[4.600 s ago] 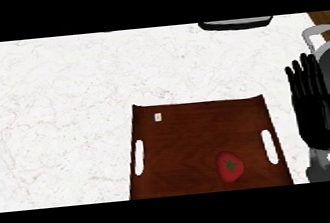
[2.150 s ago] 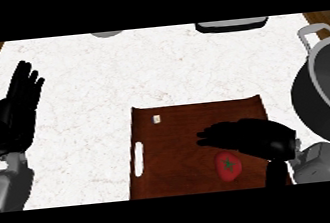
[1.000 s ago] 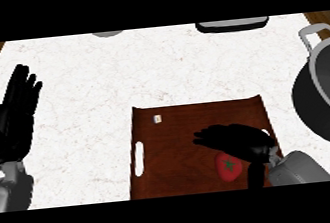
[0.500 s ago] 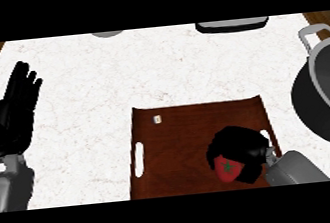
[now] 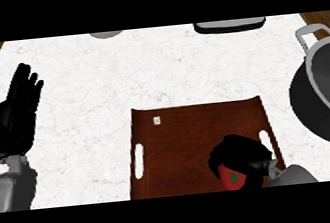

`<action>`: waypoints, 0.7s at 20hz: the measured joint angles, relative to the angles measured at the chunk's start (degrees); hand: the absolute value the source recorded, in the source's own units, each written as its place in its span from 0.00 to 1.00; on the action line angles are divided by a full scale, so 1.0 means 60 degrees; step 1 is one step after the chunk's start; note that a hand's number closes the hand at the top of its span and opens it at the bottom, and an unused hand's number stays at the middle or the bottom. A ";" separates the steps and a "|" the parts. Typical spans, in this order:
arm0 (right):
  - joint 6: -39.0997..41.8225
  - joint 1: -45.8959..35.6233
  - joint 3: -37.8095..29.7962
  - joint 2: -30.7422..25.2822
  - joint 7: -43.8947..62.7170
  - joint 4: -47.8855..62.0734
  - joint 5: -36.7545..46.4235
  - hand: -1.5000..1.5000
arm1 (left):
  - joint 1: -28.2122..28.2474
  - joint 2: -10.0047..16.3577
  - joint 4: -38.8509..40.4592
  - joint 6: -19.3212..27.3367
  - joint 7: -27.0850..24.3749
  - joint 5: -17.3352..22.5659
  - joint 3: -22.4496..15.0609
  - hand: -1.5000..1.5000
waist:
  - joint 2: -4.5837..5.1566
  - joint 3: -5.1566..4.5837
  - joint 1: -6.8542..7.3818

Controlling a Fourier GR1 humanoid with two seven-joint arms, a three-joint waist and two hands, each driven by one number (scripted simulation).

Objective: Pick the tomato from the tray and place it in the pot

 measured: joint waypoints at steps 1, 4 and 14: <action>-0.0078 0.0459 -0.0048 -0.0006 0.0330 -0.0376 0.0014 1.00 | 0.0024 0.0005 -0.0030 0.0061 0.0022 -0.0041 0.0023 0.50 | -0.0022 -0.0002 -0.0087; -0.0399 0.1980 -0.0100 0.0117 0.1473 -0.1551 0.0135 1.00 | 0.0231 0.0113 -0.0060 0.0065 0.0021 -0.0001 0.0214 0.50 | -0.0080 -0.0005 -0.0352; -0.1844 0.6103 -0.0040 0.0608 0.3569 -0.6885 -0.0065 1.00 | 0.0485 0.0128 -0.0351 0.0021 0.0029 0.0029 0.0272 0.50 | -0.0051 0.0022 -0.0465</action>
